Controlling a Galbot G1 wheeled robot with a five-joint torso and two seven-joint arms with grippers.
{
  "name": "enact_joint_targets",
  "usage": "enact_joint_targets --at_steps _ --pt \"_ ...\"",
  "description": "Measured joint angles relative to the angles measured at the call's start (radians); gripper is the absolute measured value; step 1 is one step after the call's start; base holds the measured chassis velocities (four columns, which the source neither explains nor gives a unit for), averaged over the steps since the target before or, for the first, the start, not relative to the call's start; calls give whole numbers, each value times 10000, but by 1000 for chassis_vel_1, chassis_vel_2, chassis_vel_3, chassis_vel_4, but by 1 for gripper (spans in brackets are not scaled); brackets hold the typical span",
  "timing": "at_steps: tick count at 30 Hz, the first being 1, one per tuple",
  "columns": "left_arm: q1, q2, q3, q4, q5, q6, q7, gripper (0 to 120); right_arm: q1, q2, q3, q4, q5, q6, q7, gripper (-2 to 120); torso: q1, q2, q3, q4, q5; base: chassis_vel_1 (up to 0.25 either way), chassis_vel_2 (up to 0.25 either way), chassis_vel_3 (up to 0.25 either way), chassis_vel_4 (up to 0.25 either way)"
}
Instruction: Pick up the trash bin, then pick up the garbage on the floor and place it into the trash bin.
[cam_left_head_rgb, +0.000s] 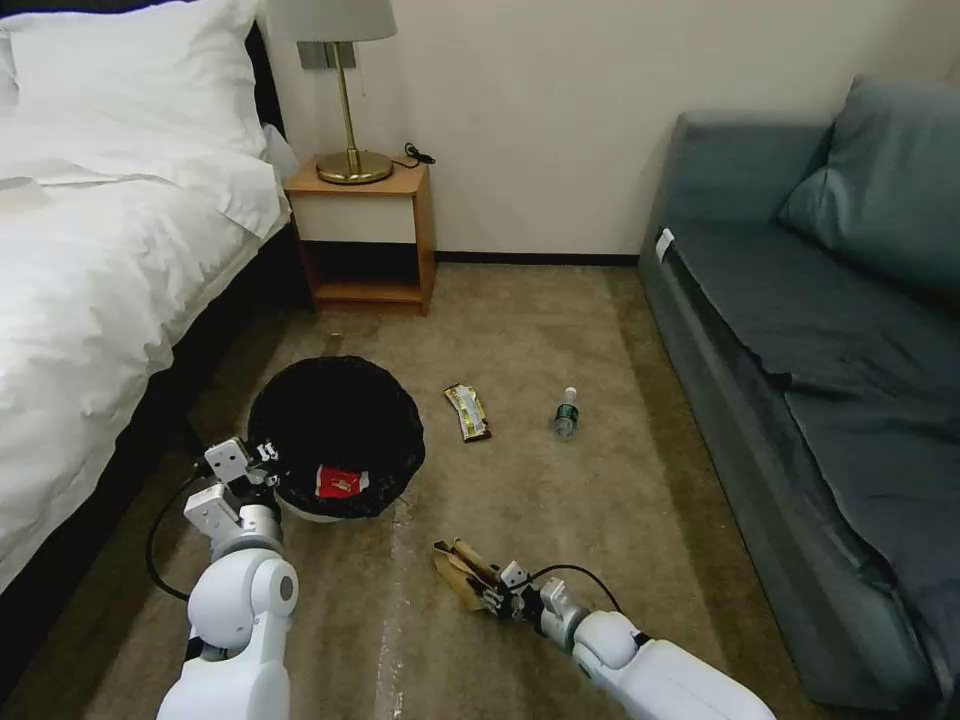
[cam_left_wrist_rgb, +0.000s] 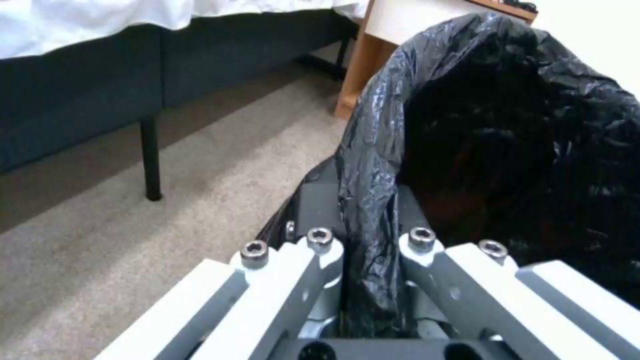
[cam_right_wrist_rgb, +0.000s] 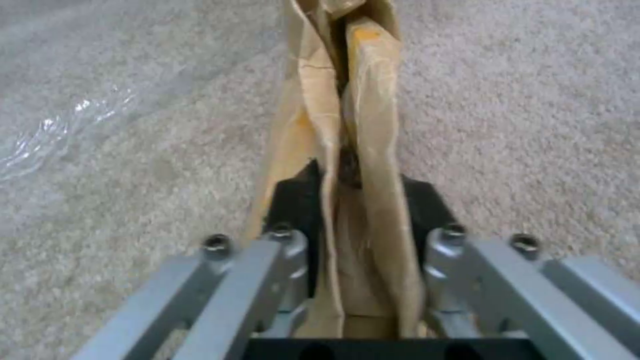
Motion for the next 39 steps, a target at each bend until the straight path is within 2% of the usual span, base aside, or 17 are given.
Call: enact_joint_targets --at_steps 2,3,5,24,31,33,37,38,39 --pt "4 0 -9 -5 -8 -1 -7 4 -61 -20 4 8 -15 22 1 10 0 0 0 0 0 0 0 0 0" --pt "4 0 -9 -5 -8 -1 -7 4 -61 -20 4 8 -15 22 1 10 0 0 0 0 0 0 0 0 0" --pt "-30 2 -25 -15 -19 -1 -11 4 -81 -12 12 -5 -33 43 0 0 0 0 0 0 0 0 0 0 0" --pt "-127 14 -62 85 -67 14 -15 4 -137 121 578 27 -234 320 147 0 0 0 1 -1 0 0 0 0 0" --pt "-255 60 63 203 -69 108 6 4 135 558 2243 460 -135 395 608 0 0 0 1 1 -1 0 0 0 0" --pt "-334 118 157 302 -131 141 9 4 174 534 2963 1095 100 343 985 0 0 0 1 0 1 0 0 0 0" --pt "-364 132 200 346 -152 149 10 4 200 467 3229 1461 243 261 1194 0 0 -1 1 0 0 0 0 0 0" --pt "-377 140 305 377 -167 162 6 4 310 338 3573 2124 492 133 1644 0 0 0 0 -1 -3 0 0 0 0" --pt "-377 140 305 377 -167 162 6 4 310 338 3573 2124 492 133 1644 0 0 0 0 -1 -3 0 0 0 0"
